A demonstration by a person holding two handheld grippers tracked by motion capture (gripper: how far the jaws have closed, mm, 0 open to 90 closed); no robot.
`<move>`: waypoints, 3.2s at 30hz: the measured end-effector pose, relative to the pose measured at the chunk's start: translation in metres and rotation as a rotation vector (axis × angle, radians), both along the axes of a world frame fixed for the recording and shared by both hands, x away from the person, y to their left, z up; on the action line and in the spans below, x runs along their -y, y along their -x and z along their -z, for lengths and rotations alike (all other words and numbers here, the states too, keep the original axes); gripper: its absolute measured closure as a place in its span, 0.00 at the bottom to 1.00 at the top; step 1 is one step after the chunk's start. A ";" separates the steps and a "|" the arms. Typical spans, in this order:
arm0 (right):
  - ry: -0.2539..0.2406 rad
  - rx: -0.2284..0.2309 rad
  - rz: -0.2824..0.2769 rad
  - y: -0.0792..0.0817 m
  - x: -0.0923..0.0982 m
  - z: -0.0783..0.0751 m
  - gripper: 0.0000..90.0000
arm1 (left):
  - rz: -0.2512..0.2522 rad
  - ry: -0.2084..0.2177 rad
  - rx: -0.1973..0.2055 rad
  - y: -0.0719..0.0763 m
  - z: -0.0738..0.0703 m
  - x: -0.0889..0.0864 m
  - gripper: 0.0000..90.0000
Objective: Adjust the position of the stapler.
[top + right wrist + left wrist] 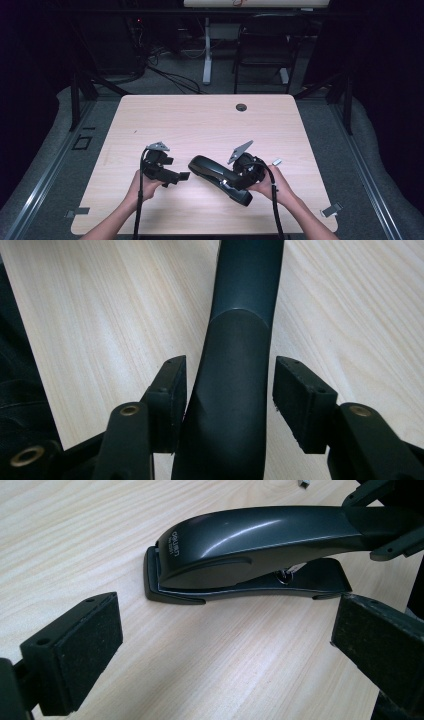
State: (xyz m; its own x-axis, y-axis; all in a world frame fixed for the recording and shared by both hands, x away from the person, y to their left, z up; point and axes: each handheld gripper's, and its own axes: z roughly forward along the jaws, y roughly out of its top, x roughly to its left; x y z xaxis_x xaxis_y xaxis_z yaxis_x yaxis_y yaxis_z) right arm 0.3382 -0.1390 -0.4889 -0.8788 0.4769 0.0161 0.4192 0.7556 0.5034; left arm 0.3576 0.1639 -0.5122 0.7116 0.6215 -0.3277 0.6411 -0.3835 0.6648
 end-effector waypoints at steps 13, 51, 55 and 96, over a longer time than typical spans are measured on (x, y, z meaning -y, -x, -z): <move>0.034 0.056 -0.047 0.003 -0.006 0.001 0.58 | 0.001 -0.003 -0.007 -0.002 0.001 0.000 0.00; 0.070 -0.043 -0.017 0.003 0.019 -0.005 0.52 | -0.003 0.004 0.001 -0.003 0.000 -0.004 0.00; 0.043 -0.063 -0.004 -0.003 0.023 -0.002 0.47 | -0.003 0.005 -0.004 -0.004 0.001 -0.003 0.00; 0.076 0.051 -0.268 -0.006 -0.027 0.007 0.56 | -0.001 0.016 0.018 -0.010 -0.002 -0.011 0.00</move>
State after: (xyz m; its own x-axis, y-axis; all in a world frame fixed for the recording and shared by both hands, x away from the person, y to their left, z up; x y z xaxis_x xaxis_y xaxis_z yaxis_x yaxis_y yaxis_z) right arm 0.3443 -0.1124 -0.4962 -0.9725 0.2256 -0.0583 0.1750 0.8722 0.4568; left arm 0.3672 0.1752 -0.5102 0.7169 0.6169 -0.3248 0.6295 -0.3726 0.6818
